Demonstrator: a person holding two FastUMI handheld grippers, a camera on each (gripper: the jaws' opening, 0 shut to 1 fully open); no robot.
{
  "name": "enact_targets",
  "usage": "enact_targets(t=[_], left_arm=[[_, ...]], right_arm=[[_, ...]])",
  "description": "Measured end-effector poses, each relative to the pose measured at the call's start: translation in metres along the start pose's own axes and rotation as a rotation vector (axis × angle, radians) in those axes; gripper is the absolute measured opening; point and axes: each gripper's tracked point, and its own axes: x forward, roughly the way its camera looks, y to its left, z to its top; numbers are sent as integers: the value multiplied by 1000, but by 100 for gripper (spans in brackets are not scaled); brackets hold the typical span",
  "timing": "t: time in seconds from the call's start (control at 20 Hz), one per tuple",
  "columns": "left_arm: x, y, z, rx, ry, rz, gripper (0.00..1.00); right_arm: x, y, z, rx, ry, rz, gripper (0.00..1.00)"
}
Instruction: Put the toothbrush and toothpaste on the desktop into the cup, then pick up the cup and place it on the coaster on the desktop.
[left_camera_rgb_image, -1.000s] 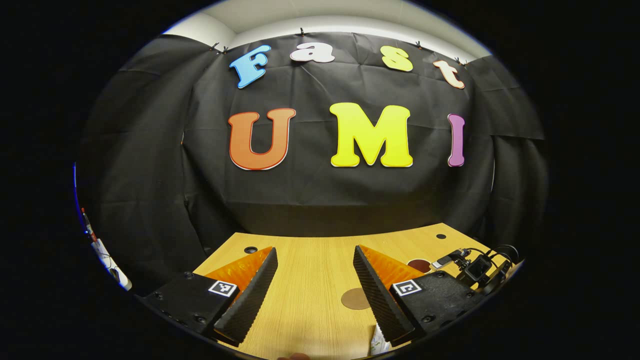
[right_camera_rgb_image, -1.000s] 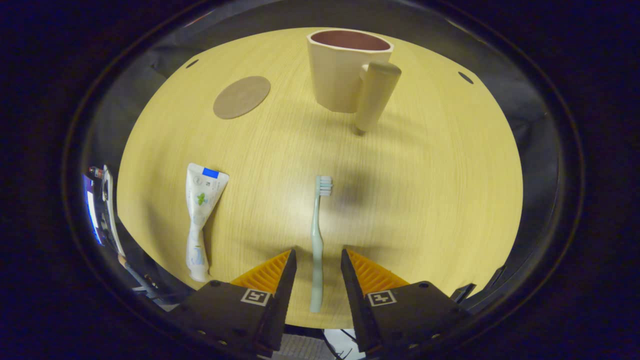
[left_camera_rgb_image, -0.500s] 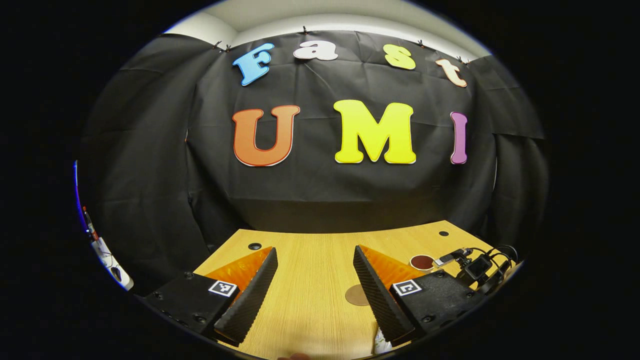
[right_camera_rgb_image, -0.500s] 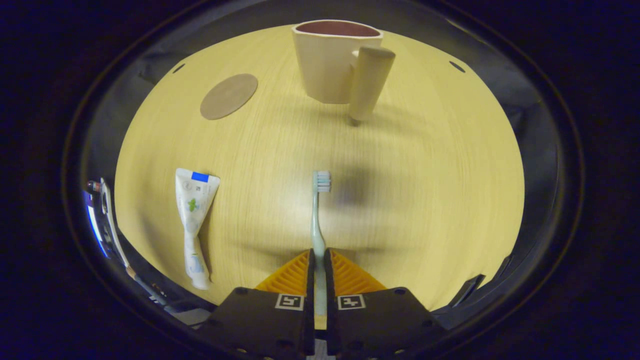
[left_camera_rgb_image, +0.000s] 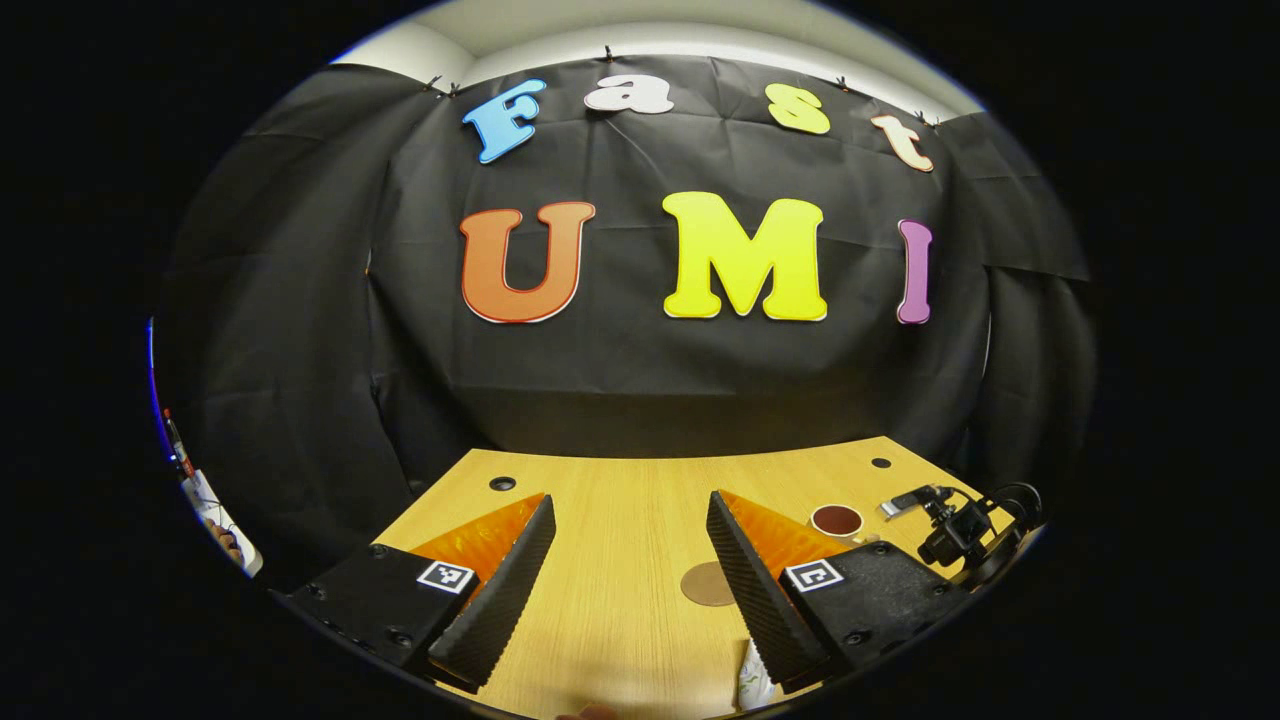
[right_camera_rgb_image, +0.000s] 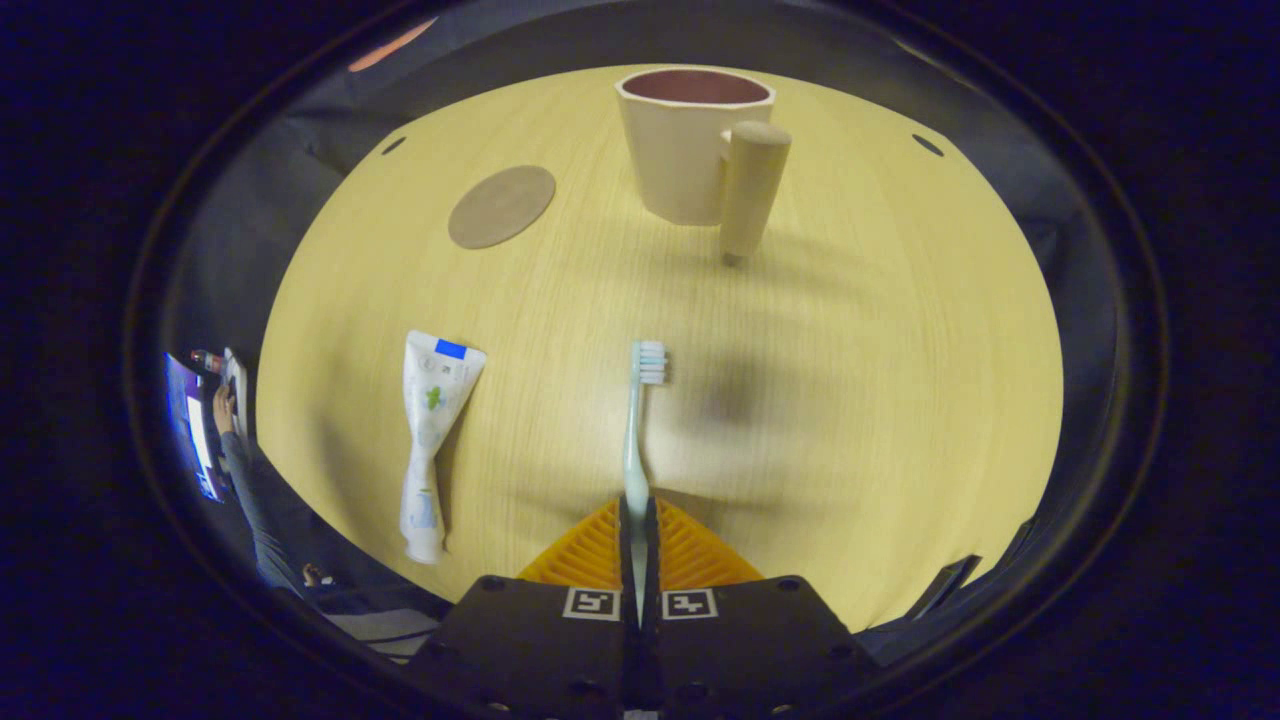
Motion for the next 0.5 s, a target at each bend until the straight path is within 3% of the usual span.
enact_targets(t=[0.25,0.5], left_arm=[[1,-29,-17,-14,89,-58,97],[2,-62,-44,2,214,-115,97]], right_arm=[[-45,-8,30,21,-228,15,1],[-76,-22,39,55,-359,51,1]])
